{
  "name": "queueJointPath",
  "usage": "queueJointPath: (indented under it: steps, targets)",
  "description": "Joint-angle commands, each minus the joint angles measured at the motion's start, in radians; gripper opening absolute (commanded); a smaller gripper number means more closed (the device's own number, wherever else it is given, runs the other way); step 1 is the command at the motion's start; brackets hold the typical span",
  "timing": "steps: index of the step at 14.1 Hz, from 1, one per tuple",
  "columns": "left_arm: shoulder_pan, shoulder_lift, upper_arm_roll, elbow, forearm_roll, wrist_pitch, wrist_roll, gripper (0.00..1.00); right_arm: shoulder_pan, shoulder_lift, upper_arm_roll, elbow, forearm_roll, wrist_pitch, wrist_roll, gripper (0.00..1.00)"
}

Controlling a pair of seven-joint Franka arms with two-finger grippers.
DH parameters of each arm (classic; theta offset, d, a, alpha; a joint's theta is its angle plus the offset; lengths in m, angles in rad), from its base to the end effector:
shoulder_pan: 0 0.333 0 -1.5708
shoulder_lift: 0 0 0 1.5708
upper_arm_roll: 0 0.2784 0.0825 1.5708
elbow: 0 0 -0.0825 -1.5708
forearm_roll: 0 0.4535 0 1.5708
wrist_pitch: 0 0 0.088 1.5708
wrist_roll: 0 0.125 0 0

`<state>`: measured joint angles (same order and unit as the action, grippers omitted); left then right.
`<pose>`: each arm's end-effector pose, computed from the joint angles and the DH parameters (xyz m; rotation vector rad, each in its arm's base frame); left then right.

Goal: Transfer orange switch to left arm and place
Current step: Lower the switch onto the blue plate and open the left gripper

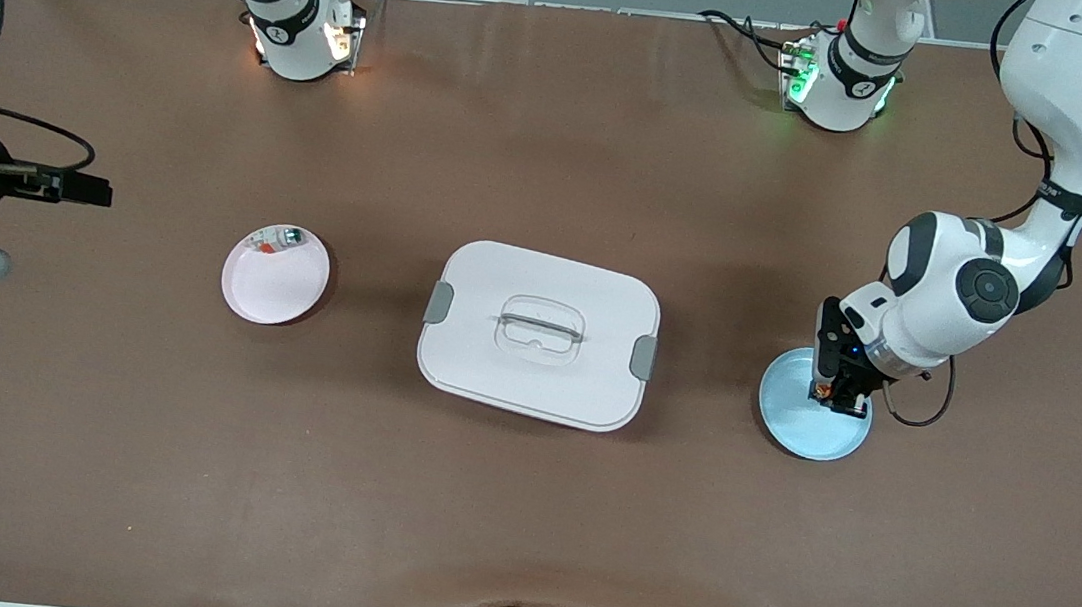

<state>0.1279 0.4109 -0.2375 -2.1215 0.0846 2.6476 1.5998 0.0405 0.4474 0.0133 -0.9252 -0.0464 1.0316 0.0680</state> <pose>0.6135 -0.0770 0.1239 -1.9688 2.3726 -0.1968 0.6638 0.0264 0.5714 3.0393 -0.0479 -0.5189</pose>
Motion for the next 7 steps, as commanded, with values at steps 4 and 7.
queueJointPath:
  steps: [4, 7]
  targets:
    - [0.027, 0.043, -0.023, -0.002, 0.006, 0.083, 0.095, 0.0, -0.01, -0.084, -0.001, -0.014, -0.01, -0.028, -0.011, 1.0]
    - [0.027, 0.052, -0.029, -0.002, 0.004, 0.083, 0.095, 0.0, -0.004, -0.088, 0.008, -0.017, -0.003, -0.018, -0.005, 1.0]
